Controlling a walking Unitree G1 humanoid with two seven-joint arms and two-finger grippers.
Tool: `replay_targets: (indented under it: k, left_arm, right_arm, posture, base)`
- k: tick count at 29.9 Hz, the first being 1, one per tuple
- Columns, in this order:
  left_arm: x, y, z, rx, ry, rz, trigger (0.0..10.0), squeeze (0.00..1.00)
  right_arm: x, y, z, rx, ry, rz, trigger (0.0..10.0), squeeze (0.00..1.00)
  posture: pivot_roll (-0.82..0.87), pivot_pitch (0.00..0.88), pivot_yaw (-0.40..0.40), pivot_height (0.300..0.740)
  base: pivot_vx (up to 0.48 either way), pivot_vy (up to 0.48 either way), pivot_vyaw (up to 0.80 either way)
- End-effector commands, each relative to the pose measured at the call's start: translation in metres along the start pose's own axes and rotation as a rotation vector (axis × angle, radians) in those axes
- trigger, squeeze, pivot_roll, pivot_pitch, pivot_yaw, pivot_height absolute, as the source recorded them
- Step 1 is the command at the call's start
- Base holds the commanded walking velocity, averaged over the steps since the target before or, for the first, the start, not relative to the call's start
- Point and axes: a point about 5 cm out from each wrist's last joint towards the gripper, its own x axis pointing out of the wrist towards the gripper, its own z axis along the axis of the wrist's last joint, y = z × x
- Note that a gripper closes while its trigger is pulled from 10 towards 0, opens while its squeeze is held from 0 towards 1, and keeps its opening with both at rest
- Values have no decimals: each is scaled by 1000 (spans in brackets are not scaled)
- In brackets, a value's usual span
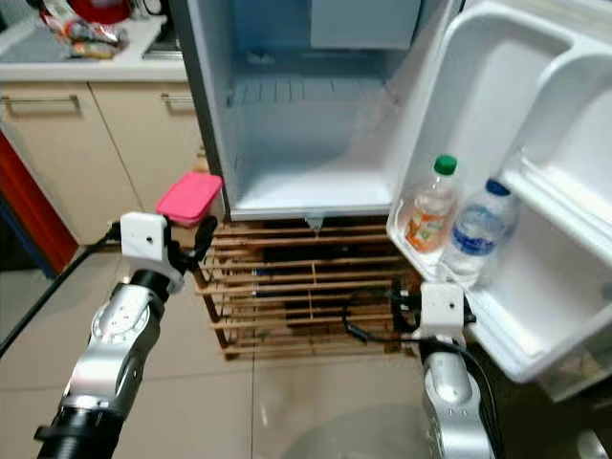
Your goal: Restocking fridge
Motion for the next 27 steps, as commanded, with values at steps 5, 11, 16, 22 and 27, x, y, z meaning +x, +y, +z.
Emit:
replay_targets:
  k: [5,11,16,22,27]
  left_arm:
    - [5,-1,2,10,-10,-3,10000,0]
    - [16,-25,15,59,-82,-118,10000,0]
    - [25,-35,23,23,-103,-120,10000,0]
    - [27,-40,27,9,-124,-136,10000,0]
    - [29,-47,35,6,-155,-167,10000,0]
  right_arm:
    - [6,-12,11,-46,-49,-48,10000,0]
    - [7,26,52,8,-238,96,10000,0]
    - [3,45,70,20,-320,191,10000,0]
    - [-2,52,75,12,-343,258,10000,0]
    - [-1,48,74,18,-326,257,10000,0]
  posture:
    - [-159,0,20,740]
    - [-155,0,23,740]
    - [-162,0,33,740]
    - [-168,0,37,740]
    - [-170,0,37,740]
  base:
    - [0,0,0]
    - [0,0,0]
    - [312,-215,0]
    - [424,-40,0]
    - [431,0,0]
